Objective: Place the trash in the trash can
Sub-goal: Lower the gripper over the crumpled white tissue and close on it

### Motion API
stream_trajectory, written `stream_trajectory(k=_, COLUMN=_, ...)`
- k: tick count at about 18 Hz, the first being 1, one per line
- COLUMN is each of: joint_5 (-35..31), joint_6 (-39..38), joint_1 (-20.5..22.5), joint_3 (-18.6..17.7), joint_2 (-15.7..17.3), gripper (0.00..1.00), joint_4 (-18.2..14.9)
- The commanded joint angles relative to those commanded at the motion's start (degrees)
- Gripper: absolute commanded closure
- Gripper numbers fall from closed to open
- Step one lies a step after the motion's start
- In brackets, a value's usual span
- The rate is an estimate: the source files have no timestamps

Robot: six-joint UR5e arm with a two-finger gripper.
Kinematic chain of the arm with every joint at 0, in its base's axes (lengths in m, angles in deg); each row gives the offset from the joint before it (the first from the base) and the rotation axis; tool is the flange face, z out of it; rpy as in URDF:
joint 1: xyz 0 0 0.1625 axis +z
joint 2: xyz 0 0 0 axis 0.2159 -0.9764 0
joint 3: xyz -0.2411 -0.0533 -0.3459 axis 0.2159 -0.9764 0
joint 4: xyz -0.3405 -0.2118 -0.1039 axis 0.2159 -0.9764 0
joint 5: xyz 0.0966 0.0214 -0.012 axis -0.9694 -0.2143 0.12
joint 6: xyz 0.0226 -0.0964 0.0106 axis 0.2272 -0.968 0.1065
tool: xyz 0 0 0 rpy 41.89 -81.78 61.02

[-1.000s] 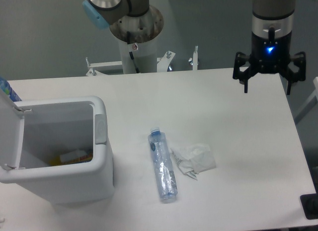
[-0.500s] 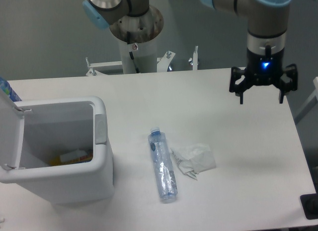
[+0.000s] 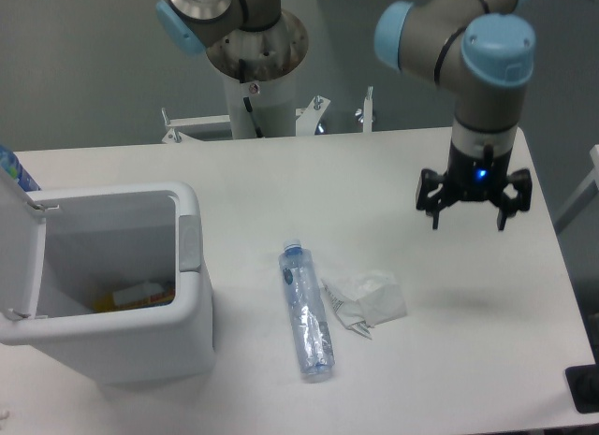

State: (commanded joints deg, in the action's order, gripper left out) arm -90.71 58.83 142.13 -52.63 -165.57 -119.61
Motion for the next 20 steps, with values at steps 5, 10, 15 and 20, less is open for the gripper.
stream_trajectory(k=5, joint_5=0.0, joint_6=16.7, joint_1=-1.58, joint_3=-1.49, joint_2=-1.94, gripper=0.0, joint_4=0.26)
stream_trajectory(k=10, joint_5=-0.26, joint_6=28.5, joint_1=-3.25, joint_3=-4.48, joint_2=-4.13, gripper=0.0, joint_4=4.13)
stream_trajectory(k=15, joint_5=-0.44, joint_6=29.13, joint_1=-7.11, joint_3=-4.13, joint_2=-7.21, gripper=0.0, joint_4=6.32)
stream_trajectory(k=20, joint_5=-1.05, joint_6=29.13, joint_1=-8.44, joint_3=-4.31, joint_2=-8.97, gripper=0.0, joint_4=7.29)
